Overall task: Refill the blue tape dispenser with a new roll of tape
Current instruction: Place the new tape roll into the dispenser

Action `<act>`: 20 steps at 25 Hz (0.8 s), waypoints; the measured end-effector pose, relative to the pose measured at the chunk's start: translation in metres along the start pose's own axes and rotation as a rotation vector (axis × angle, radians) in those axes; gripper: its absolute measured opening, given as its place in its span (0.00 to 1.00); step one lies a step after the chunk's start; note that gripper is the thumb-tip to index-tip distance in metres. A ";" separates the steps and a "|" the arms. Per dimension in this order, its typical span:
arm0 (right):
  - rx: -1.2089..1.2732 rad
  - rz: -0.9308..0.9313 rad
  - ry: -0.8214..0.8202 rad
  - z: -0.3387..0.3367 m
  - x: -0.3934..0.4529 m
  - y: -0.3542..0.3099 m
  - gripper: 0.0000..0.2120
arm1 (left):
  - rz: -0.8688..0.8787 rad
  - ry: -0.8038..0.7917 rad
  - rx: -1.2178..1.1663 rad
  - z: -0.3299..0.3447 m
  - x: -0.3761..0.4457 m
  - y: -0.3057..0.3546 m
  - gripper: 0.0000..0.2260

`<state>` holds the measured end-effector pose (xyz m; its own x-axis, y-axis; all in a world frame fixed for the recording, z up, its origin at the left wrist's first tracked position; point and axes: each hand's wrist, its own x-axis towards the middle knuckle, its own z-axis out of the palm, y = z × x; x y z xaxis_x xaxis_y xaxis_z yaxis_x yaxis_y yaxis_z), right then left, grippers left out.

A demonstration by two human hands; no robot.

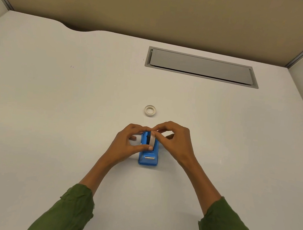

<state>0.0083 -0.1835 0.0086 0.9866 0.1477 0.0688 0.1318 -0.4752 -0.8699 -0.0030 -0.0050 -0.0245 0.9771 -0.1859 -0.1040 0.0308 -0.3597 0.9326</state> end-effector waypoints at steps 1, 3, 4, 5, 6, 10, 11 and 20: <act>-0.017 -0.031 -0.018 0.000 -0.002 0.000 0.03 | 0.004 -0.003 -0.002 0.000 0.000 0.000 0.22; -0.043 -0.072 -0.043 -0.001 -0.007 0.000 0.03 | 0.013 -0.010 -0.003 0.000 0.000 0.000 0.22; -0.054 -0.084 -0.042 -0.001 -0.009 0.000 0.03 | 0.016 -0.011 -0.002 0.000 0.000 0.000 0.21; -0.067 -0.095 -0.037 0.000 -0.010 0.000 0.04 | 0.019 -0.011 -0.001 0.000 0.000 0.000 0.21; -0.081 -0.108 -0.035 0.000 -0.011 0.001 0.04 | 0.021 -0.010 -0.001 0.000 -0.001 0.000 0.21; -0.107 -0.146 -0.015 0.000 -0.015 0.004 0.04 | 0.027 -0.012 0.013 0.002 0.000 0.001 0.20; -0.119 -0.156 -0.005 0.001 -0.016 0.004 0.04 | 0.029 -0.012 0.015 0.002 0.000 0.000 0.20; -0.228 -0.221 0.065 0.003 -0.022 0.003 0.05 | 0.029 -0.007 0.030 0.005 0.000 0.001 0.20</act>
<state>-0.0132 -0.1853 0.0024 0.9347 0.2173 0.2814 0.3548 -0.6211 -0.6988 -0.0037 -0.0102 -0.0252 0.9760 -0.2029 -0.0793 -0.0042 -0.3811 0.9245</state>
